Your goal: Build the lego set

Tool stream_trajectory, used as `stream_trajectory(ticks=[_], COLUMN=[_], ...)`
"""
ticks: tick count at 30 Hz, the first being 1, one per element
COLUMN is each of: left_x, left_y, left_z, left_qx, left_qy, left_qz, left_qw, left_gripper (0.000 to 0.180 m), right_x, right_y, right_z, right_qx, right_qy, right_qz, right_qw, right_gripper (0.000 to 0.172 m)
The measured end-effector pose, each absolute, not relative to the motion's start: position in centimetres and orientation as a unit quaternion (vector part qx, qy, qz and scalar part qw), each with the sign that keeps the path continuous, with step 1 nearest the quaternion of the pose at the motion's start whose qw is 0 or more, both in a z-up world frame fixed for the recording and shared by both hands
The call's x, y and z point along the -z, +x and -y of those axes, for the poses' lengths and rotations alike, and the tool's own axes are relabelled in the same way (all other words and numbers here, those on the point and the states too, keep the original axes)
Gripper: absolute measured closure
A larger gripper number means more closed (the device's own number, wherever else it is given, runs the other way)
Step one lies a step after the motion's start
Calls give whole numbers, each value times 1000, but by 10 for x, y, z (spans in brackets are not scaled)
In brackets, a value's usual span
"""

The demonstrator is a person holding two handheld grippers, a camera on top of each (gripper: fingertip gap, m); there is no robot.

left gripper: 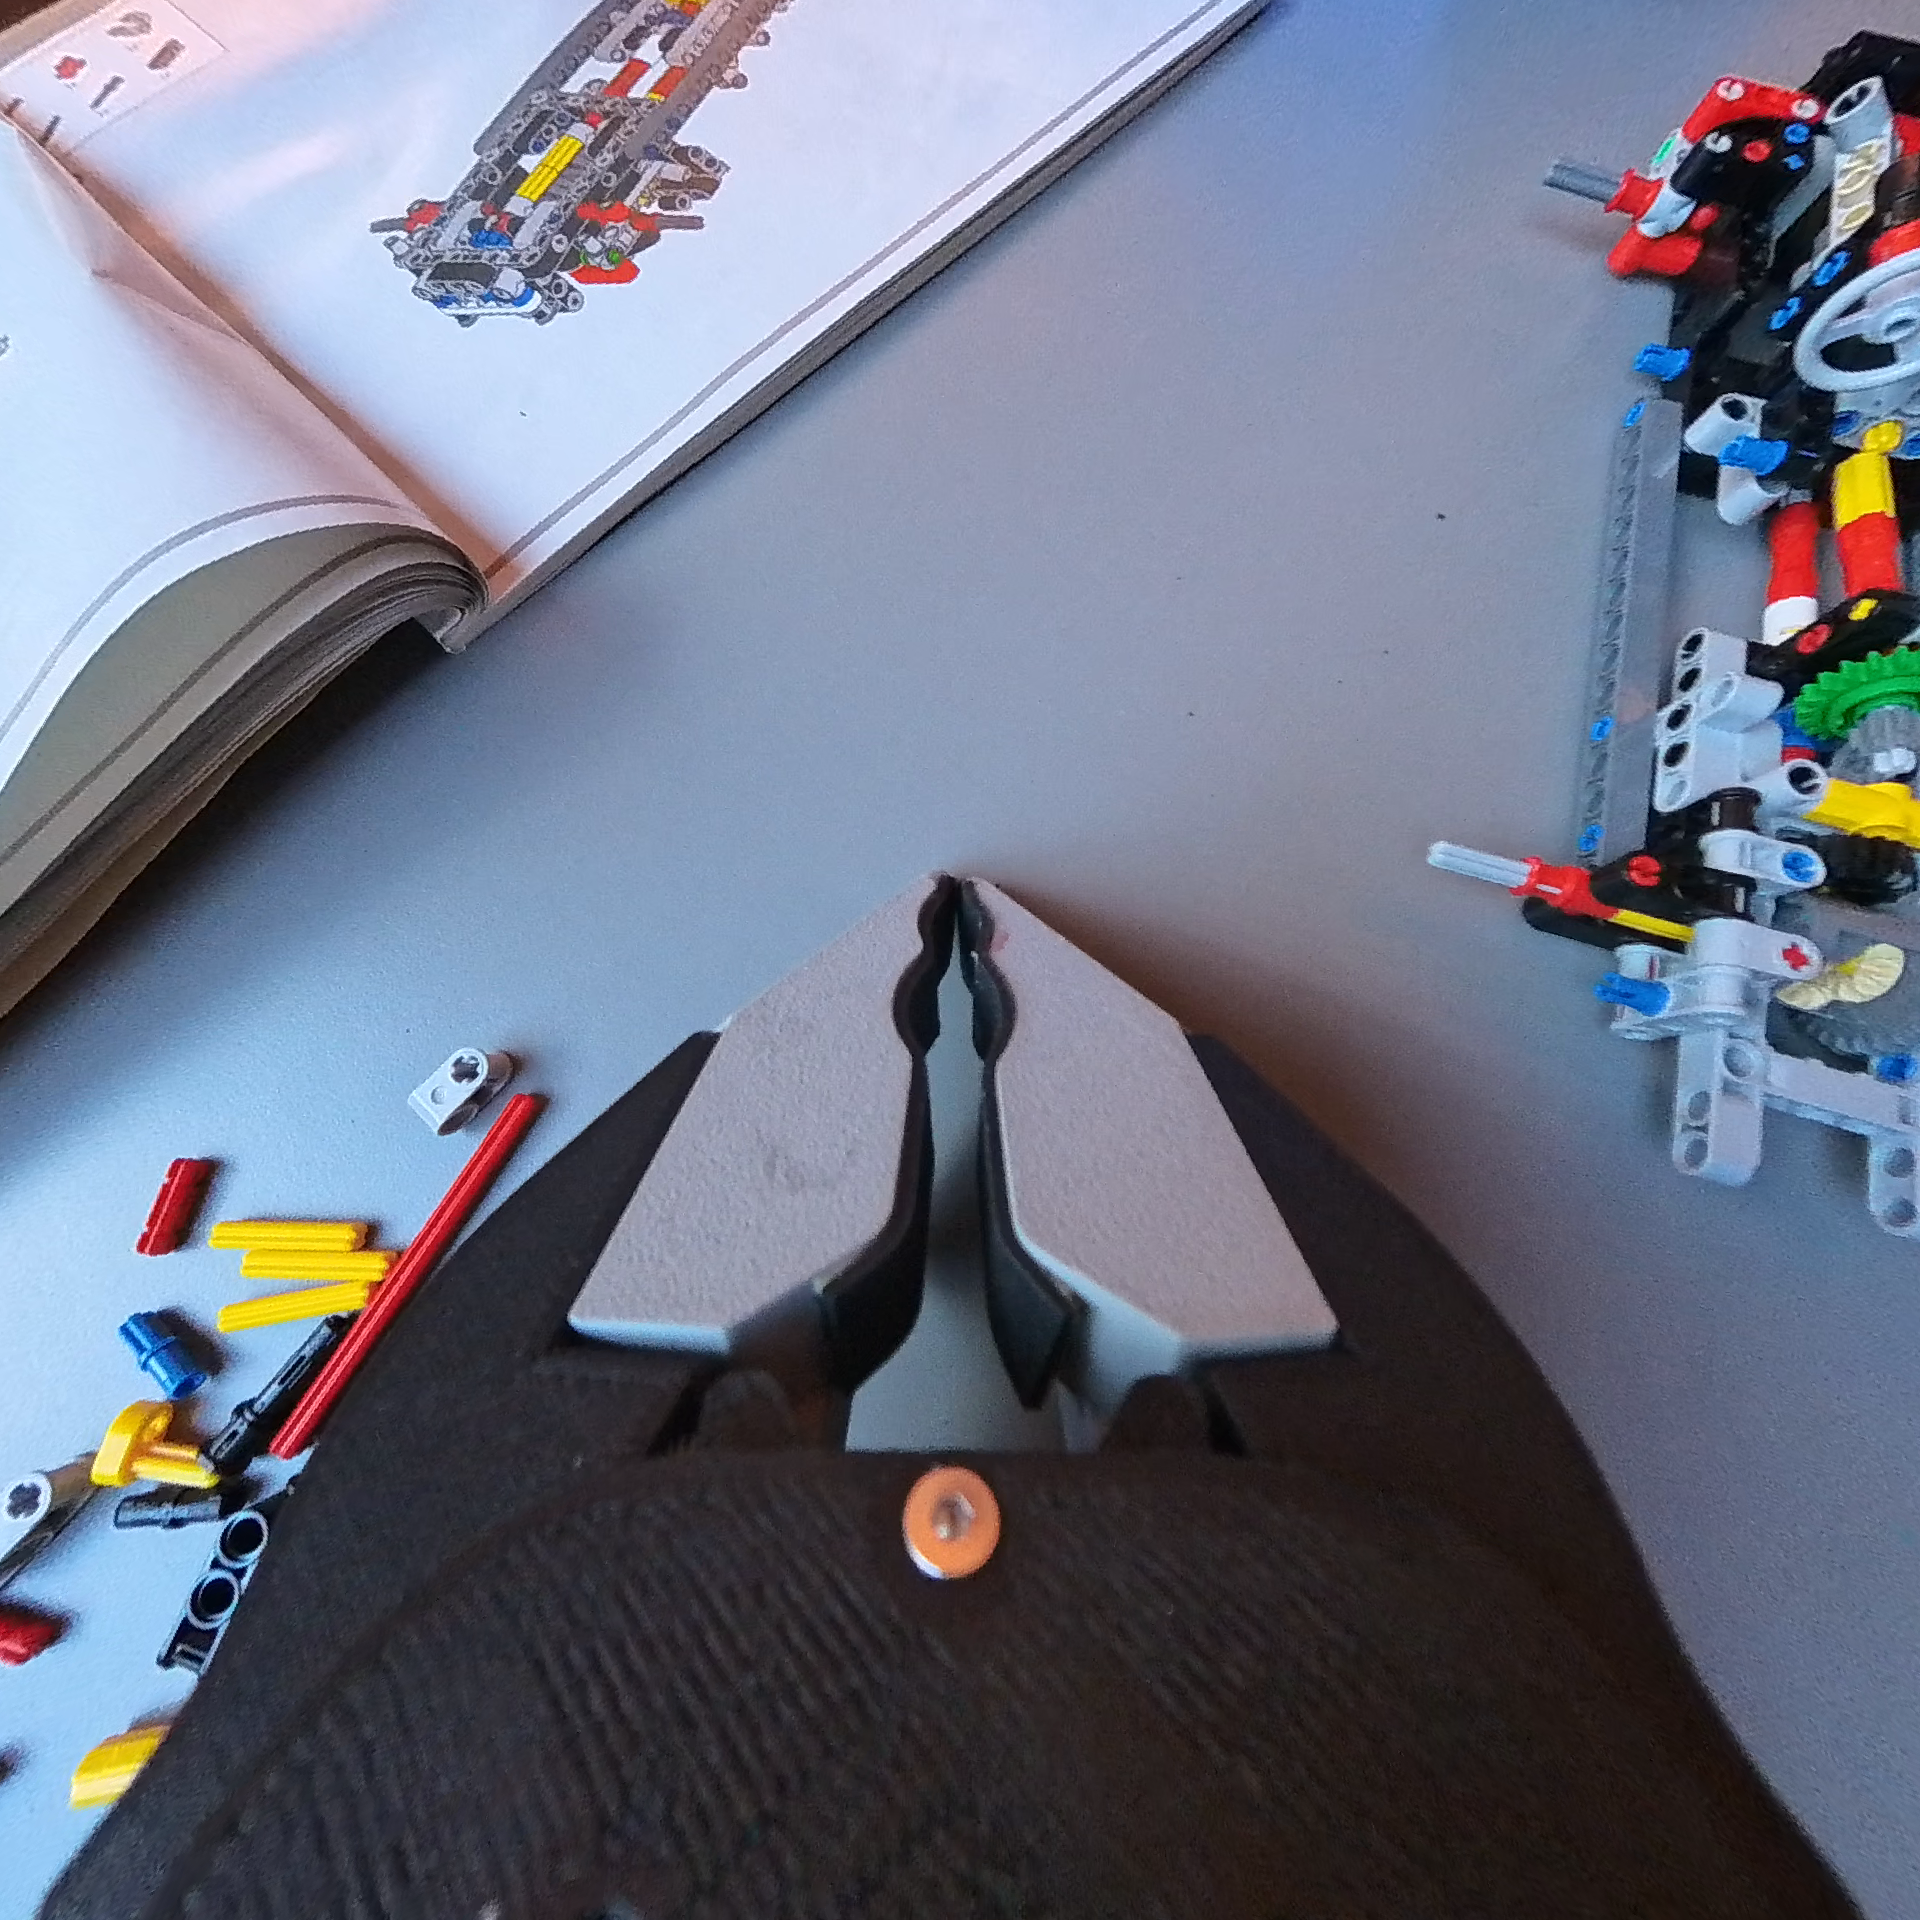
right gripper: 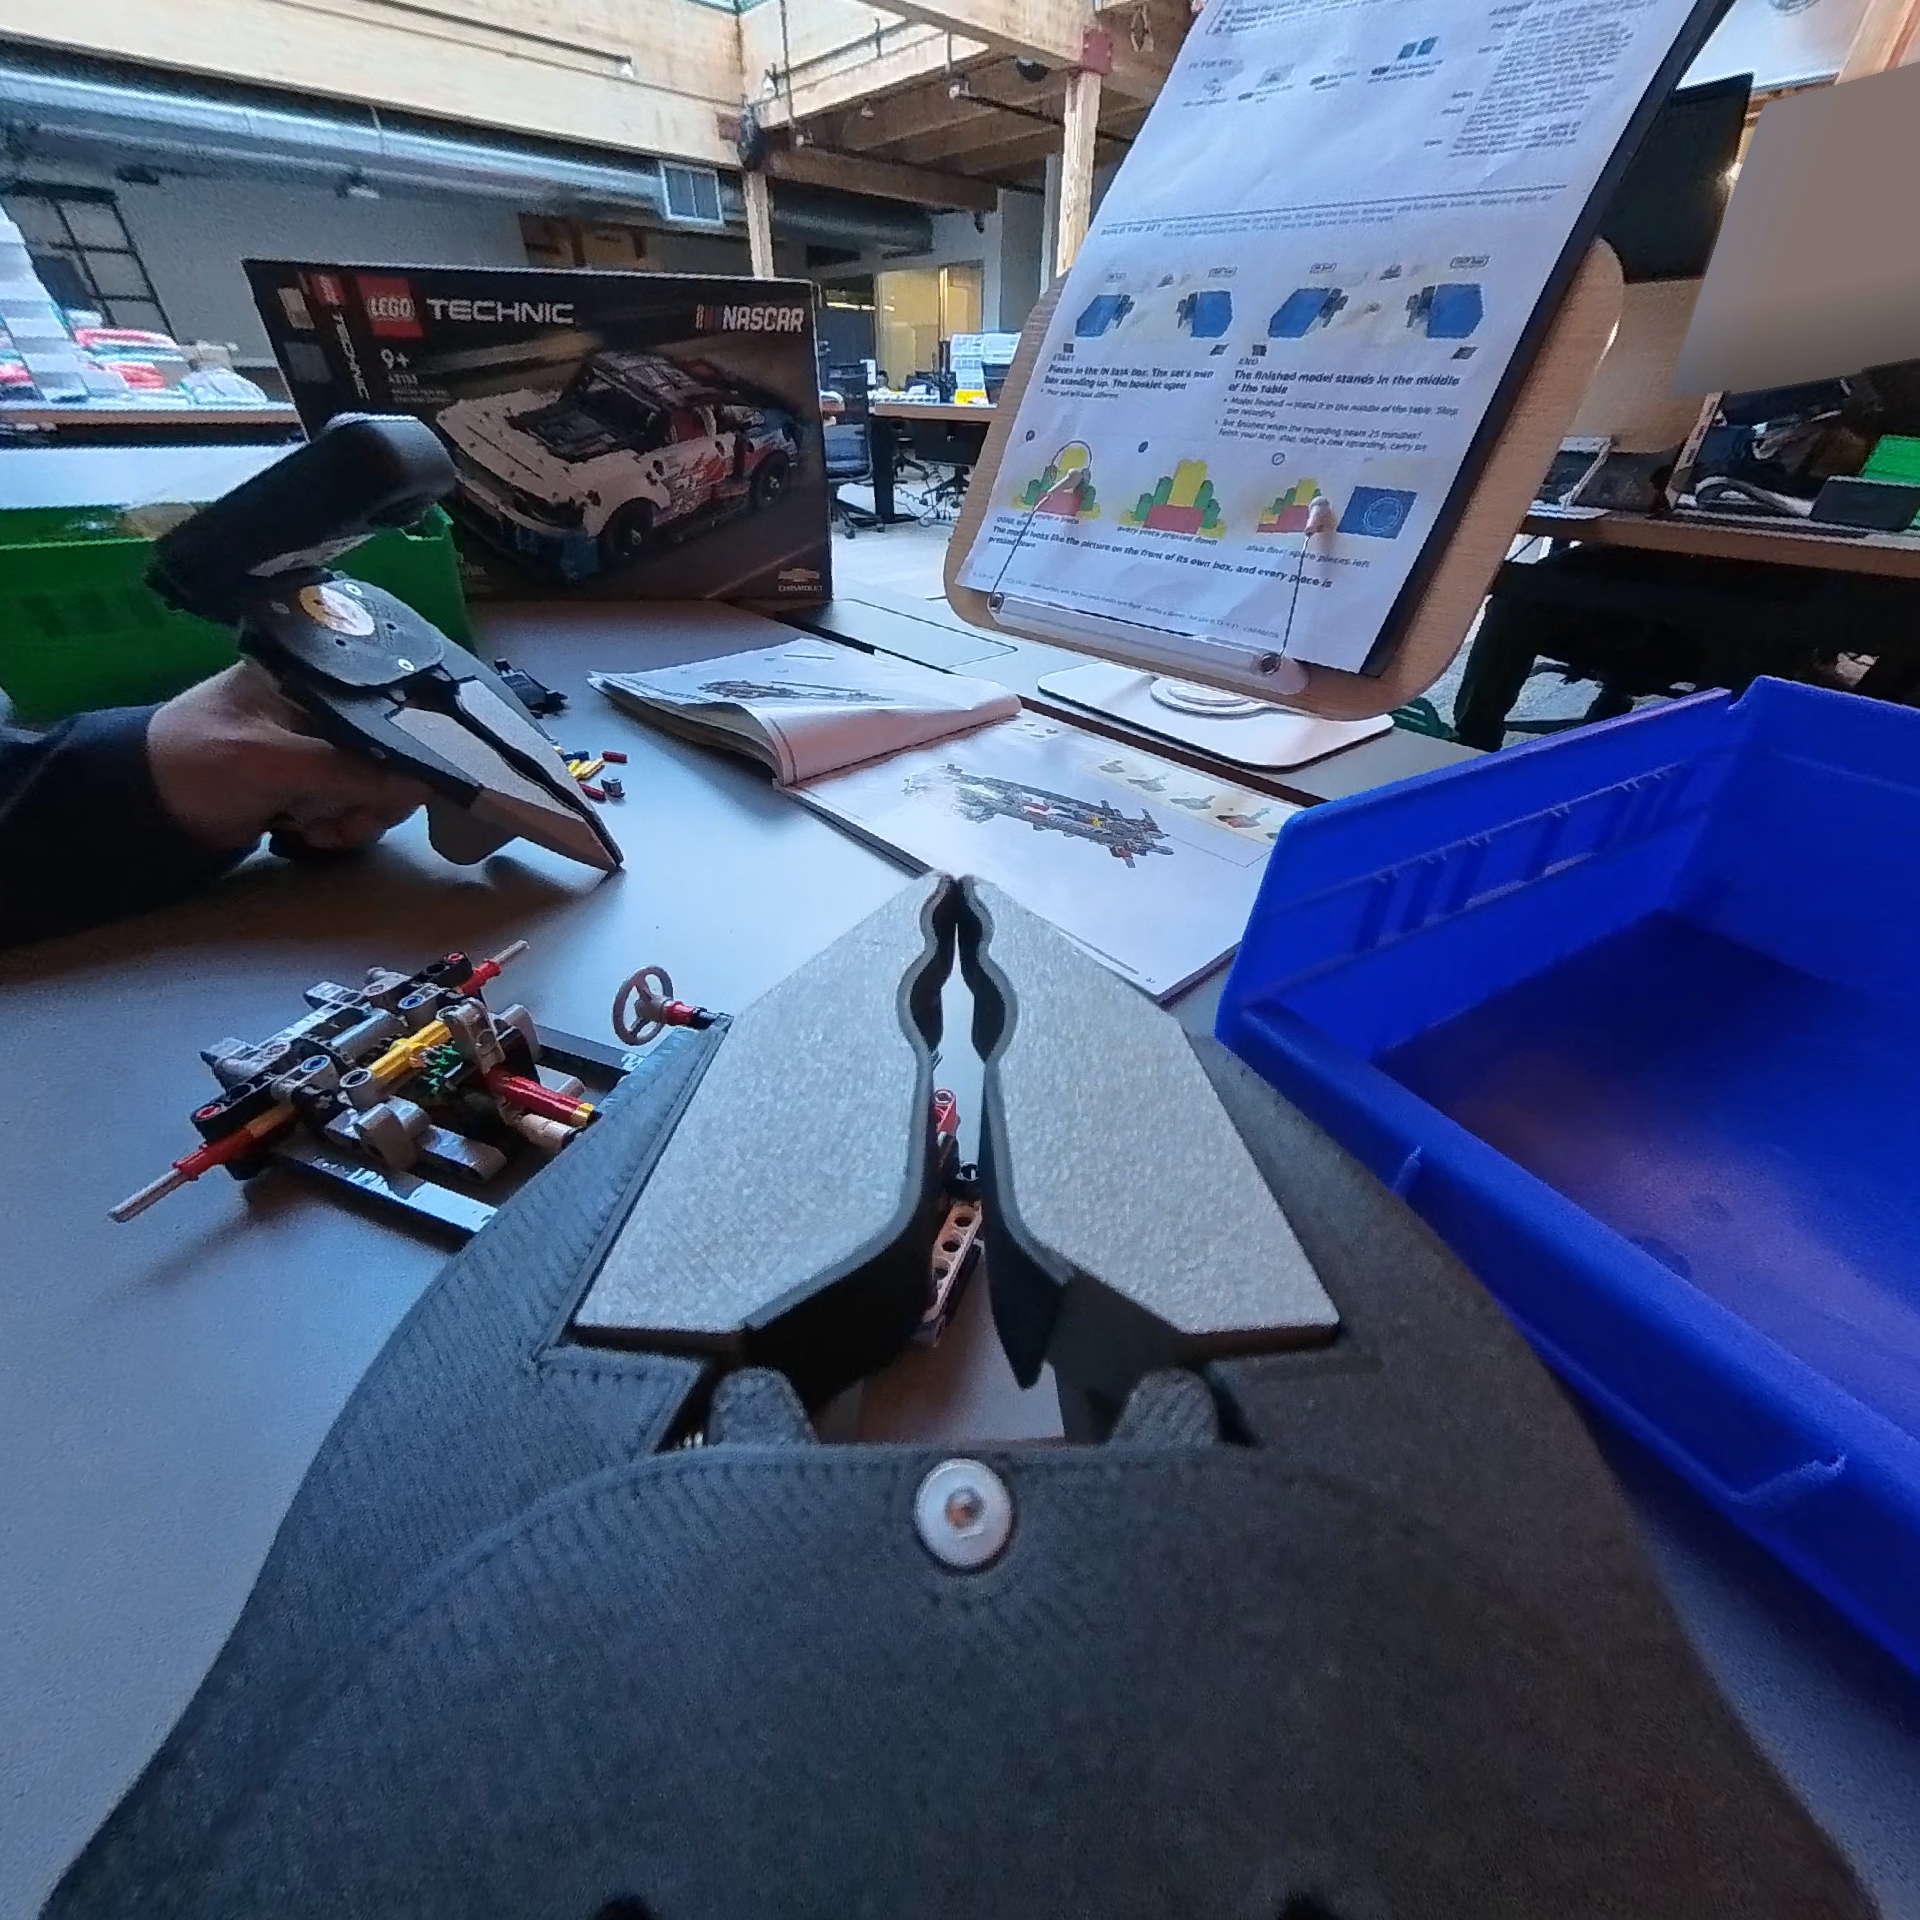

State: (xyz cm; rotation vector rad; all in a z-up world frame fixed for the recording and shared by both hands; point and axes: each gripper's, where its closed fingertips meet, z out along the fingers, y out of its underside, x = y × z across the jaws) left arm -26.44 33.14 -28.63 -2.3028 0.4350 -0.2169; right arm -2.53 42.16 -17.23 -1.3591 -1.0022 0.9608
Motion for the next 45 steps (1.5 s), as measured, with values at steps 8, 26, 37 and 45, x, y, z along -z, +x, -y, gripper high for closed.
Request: stream_trajectory(ticks=[8, 26, 37, 45], left_x=[286, 286, 286, 285], left_y=[-264, -262, -204, -190], left_z=[-332, -332, -314, -304], left_qx=[93, 143, 208, 263], left_qy=[-904, -904, -881, -870], left_qz=[-168, -149, -247, -266], left_qw=[383, 373, 346, 322], left_gripper=[180, 180, 178, 175], right_x=[175, 177, 170, 249], right_y=[-26, -28, -10, 13], right_z=[-423, -424, -394, -364], right_qx=[-413, -422, -454, -304], right_qy=[-584, -591, -557, -695], right_qz=[424, 422, 472, 550], right_qw=[555, 543, 510, 349], right_gripper=[172, 172, 172, 108])
